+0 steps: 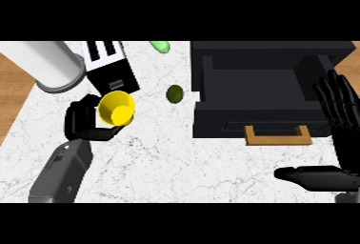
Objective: Pick up the cup, place it into the drawer and close the drawer
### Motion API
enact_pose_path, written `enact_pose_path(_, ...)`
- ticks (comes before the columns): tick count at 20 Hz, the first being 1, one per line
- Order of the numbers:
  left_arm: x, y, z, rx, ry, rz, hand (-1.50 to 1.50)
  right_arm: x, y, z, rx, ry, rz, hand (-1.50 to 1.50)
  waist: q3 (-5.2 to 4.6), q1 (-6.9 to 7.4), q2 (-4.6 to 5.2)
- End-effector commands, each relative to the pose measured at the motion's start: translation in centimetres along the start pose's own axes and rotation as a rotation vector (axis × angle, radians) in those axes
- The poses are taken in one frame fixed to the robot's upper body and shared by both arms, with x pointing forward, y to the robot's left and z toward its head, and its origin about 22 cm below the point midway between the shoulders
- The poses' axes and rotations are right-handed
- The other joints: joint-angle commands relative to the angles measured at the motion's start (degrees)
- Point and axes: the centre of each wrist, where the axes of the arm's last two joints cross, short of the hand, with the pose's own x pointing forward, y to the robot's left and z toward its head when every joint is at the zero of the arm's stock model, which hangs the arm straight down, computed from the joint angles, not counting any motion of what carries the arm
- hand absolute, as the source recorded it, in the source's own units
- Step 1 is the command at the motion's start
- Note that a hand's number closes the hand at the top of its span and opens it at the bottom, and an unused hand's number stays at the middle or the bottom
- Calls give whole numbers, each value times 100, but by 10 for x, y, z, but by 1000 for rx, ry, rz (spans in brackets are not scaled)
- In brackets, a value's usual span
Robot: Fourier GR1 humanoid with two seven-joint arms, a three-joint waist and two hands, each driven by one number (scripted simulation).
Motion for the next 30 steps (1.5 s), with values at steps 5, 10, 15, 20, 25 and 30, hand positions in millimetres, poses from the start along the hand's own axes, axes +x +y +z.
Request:
enact_pose_path(5, 37, -58, -69, -185, -127, -37, 150, 6, -23, -3, -30, -4, 22, -150, 6, 64, -23)
enact_pose_path(10, 66, -147, -109, -244, -132, -20, 150, -3, -22, 1, -35, 7, 10, -150, 11, 80, -37)
enact_pose_path(15, 96, -190, -140, -287, -109, -75, 150, 2, -11, -4, -31, -8, -5, -150, 4, 9, -6)
enact_pose_path(20, 92, -233, -148, -315, -75, -136, 150, -3, 6, -10, -13, -18, -12, -150, 2, -43, 19)
enact_pose_path(25, 99, -255, -164, -292, -39, -158, 150, -9, -14, 11, -19, -2, 1, -150, 3, -64, 20)
enact_pose_path(30, 108, -290, -181, -284, 48, -136, 150, 0, -23, -4, 3, -3, 3, -150, 3, -118, 30)
